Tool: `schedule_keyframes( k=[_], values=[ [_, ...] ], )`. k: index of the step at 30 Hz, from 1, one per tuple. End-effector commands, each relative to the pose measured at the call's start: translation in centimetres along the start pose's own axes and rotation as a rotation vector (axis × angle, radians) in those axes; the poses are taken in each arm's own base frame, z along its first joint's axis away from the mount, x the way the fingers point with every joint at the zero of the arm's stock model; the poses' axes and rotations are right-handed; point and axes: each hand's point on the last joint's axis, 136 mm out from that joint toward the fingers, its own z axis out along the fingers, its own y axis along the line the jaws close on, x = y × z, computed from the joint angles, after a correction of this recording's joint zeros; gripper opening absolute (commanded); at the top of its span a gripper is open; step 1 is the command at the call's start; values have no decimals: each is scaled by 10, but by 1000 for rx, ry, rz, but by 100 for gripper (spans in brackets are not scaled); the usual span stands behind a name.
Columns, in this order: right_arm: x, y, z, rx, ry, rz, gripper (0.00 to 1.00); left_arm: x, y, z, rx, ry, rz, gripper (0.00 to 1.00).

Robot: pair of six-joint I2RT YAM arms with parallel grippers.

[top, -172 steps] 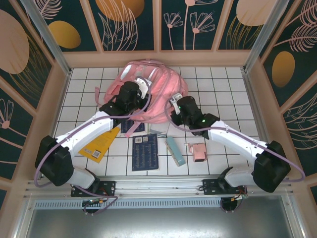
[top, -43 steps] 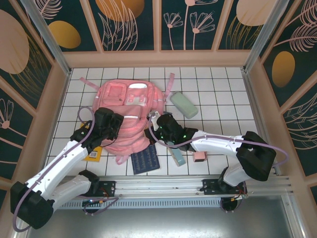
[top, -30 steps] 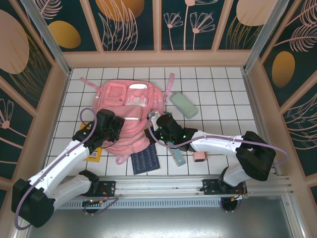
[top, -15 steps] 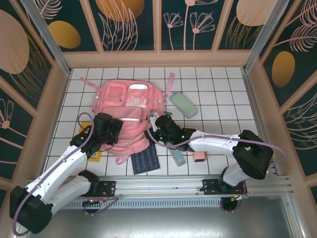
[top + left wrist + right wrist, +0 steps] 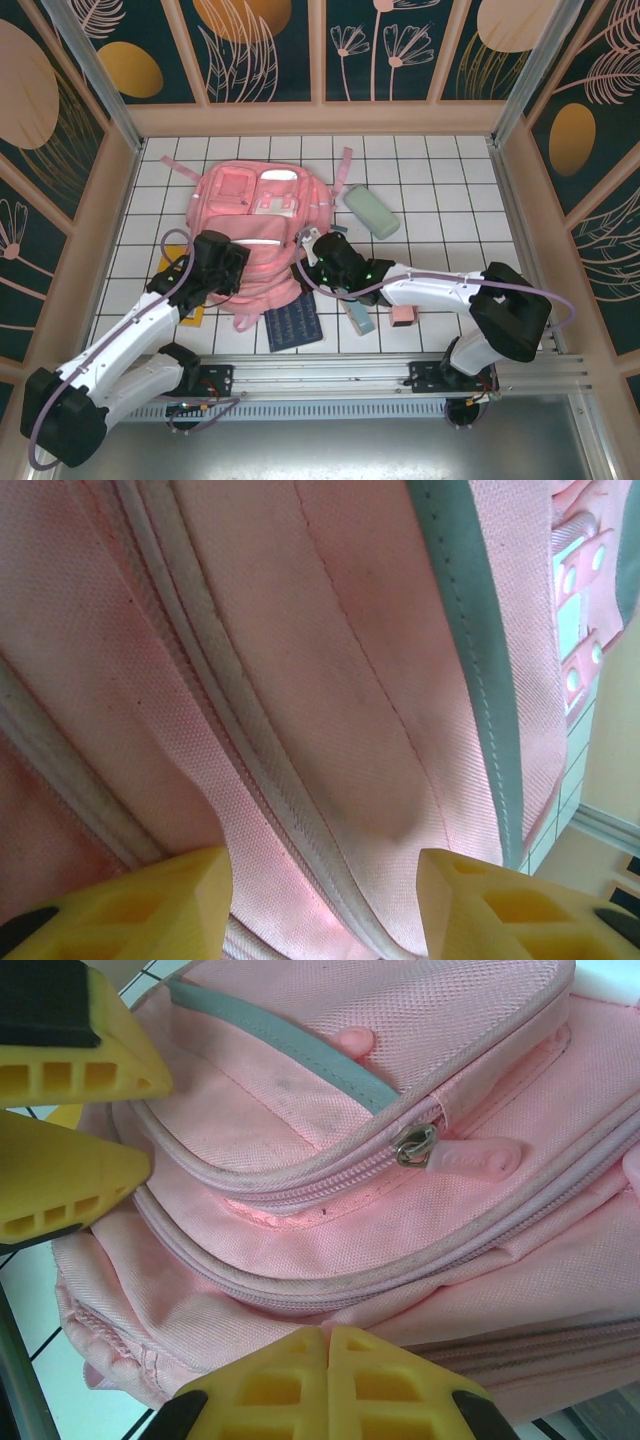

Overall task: Pack the student bag
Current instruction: Place the student bag at the bottom-center of the table, then open the student bag at the middle-left of the table.

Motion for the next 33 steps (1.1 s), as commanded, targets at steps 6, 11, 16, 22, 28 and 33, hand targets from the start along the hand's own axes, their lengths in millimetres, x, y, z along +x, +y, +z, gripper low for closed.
schedule_keyframes(
  k=[6,11,16,22,28,33],
  values=[
    [-1,21,2,-57,-9,-45,0,-23,-32,-3,80,-129,12,45],
    [3,23,-1,-70,-12,-58,0,-32,-42,-3,80,-176,35,36],
    [8,21,-4,-68,-16,-61,0,-27,-38,9,77,-144,27,19],
    [19,12,-3,-45,-5,-81,0,-28,-50,1,112,-152,43,0],
    [25,-1,-6,1,-22,-112,0,-43,-77,-30,137,-249,82,0],
    [17,-14,-11,55,-68,-115,0,-46,-90,-44,167,-264,91,0]
  ],
)
